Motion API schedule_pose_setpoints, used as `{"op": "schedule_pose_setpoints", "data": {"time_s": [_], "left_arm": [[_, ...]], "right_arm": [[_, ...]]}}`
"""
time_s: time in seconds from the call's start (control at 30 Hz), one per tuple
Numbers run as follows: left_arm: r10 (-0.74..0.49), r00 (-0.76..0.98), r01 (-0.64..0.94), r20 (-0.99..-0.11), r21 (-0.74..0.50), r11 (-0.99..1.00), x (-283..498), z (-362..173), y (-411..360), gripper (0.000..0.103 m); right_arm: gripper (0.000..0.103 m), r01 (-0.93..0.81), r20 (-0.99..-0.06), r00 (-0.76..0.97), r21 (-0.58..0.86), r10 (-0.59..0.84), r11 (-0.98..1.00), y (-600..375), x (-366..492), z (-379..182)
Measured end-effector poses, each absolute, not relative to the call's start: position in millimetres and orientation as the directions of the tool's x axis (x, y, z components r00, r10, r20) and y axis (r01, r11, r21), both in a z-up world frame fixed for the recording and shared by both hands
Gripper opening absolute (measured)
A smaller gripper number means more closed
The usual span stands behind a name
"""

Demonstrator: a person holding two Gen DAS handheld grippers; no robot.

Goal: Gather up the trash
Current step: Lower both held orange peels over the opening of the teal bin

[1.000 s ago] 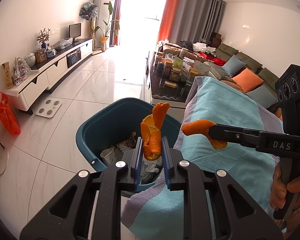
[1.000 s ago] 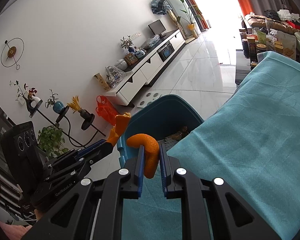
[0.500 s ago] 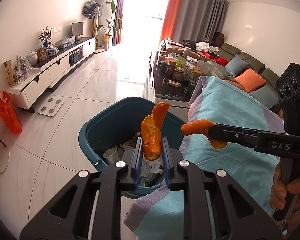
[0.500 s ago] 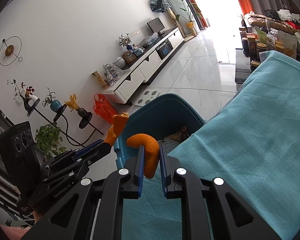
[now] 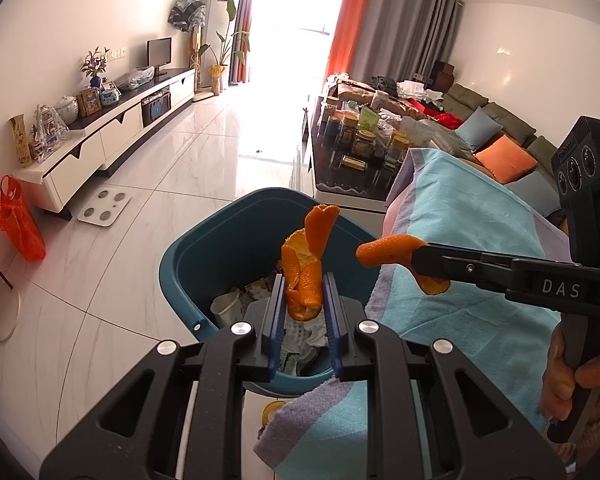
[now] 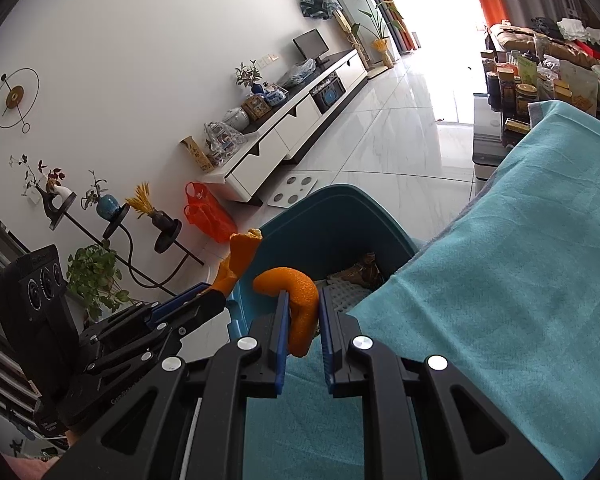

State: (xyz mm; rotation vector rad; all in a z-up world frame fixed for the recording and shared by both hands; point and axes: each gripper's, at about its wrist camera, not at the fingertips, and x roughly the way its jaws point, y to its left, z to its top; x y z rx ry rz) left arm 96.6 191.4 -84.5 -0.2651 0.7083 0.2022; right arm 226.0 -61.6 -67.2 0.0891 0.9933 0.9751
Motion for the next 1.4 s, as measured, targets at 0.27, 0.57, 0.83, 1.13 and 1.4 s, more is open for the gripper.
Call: {"op": "schedule_pose_setpoints", "data": {"time_s": [0.27,0.57,0.83,1.13,1.4], "left_arm": [[0.097,0.739,-0.278,-0.667,-0.171,0.945,98.4,-87.7,194.8,0.019],[0.105,0.729,-0.294,-0.676,-0.171,0.940,102.6,-93.8,197.6,0.019],[0.105,0.715,-0.305,-0.691,-0.173,0.936,109.6,-101.1,200.6,0.019],[0.096,0.692,-0.316,-0.715,-0.181,0.931,123.5,-114.3,203.5,0.019],[0.075,0.670,-0.327,-0.739,-0.203,0.923,141.4,-129.0,210.9,0.019]], "right_arm": [[0.013,-0.653,-0.672,0.177,0.467,0.719,0.597,-57.1,227.6,-68.5],[0.013,-0.654,-0.687,0.174,0.455,0.705,0.605,-47.7,227.7,-72.1],[0.013,-0.654,-0.706,0.174,0.438,0.687,0.616,-36.8,230.8,-77.2],[0.014,-0.654,-0.731,0.165,0.421,0.662,0.629,-20.5,232.4,-82.7],[0.015,-0.658,-0.753,0.162,0.399,0.638,0.638,-7.3,238.6,-85.2]]}}
